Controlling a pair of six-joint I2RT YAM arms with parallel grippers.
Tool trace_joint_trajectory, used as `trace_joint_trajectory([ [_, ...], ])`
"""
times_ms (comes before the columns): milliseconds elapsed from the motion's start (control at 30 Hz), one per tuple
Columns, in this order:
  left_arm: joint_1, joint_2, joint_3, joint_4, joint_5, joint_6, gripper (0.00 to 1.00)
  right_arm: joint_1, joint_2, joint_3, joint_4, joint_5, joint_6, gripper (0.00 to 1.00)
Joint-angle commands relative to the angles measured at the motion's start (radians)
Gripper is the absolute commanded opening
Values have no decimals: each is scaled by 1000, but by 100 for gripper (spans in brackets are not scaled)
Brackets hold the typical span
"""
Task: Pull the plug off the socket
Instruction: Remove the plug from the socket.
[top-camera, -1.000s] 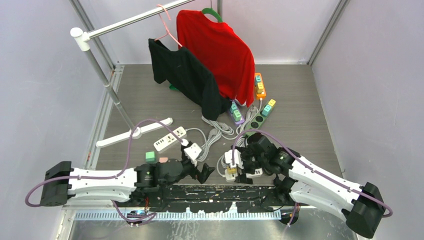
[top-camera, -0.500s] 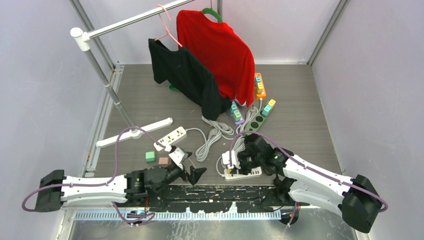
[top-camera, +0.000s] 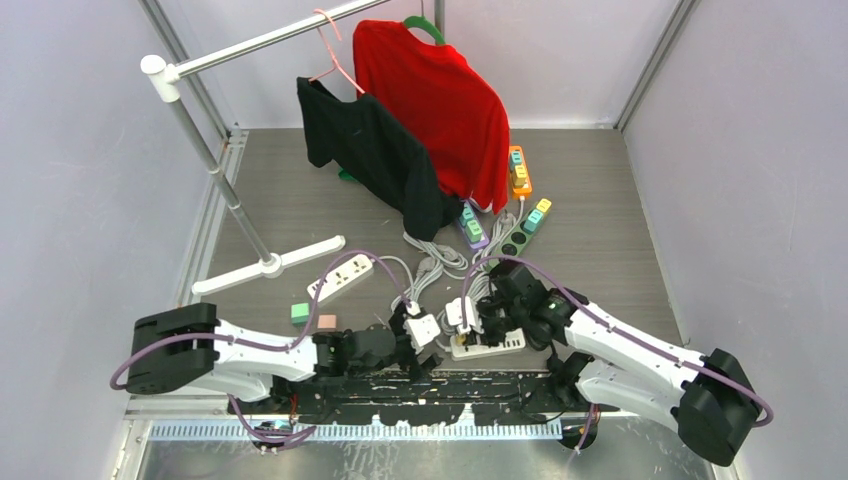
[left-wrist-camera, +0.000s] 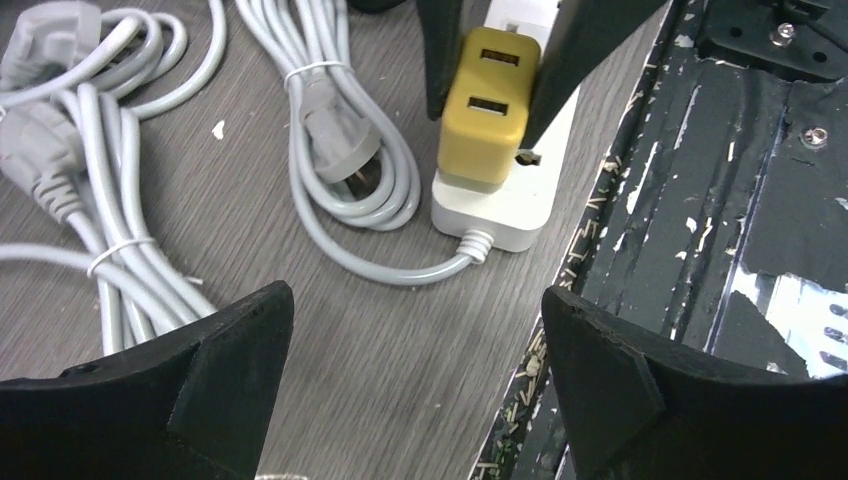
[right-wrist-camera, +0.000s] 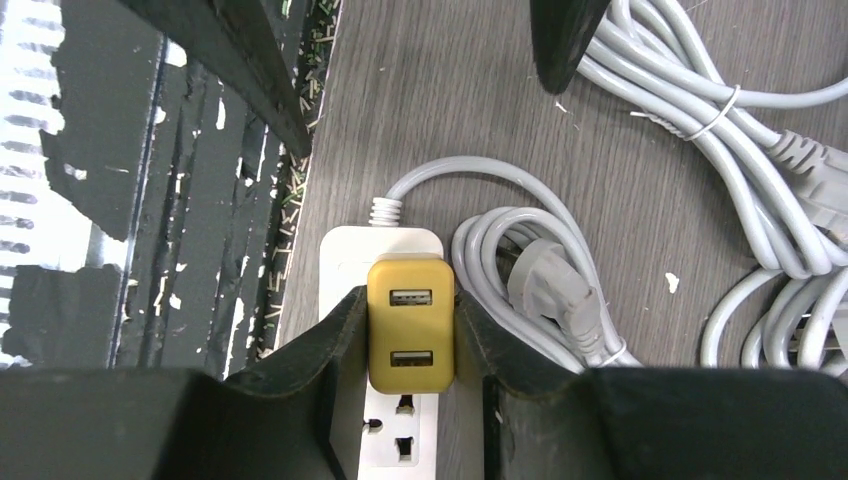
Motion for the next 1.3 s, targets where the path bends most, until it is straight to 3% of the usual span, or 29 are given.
trace_joint_trajectory([
  [0, -3, 25, 54, 147, 55, 69, 93, -42, -34, 87, -30, -94, -45, 1],
  [833, -3, 91, 110, 209, 92, 58, 88, -86, -55, 223, -78, -306, 82, 1],
  [1267, -1, 92, 118, 167, 110, 40, 53, -109, -56, 229, -49, -322, 144, 1],
])
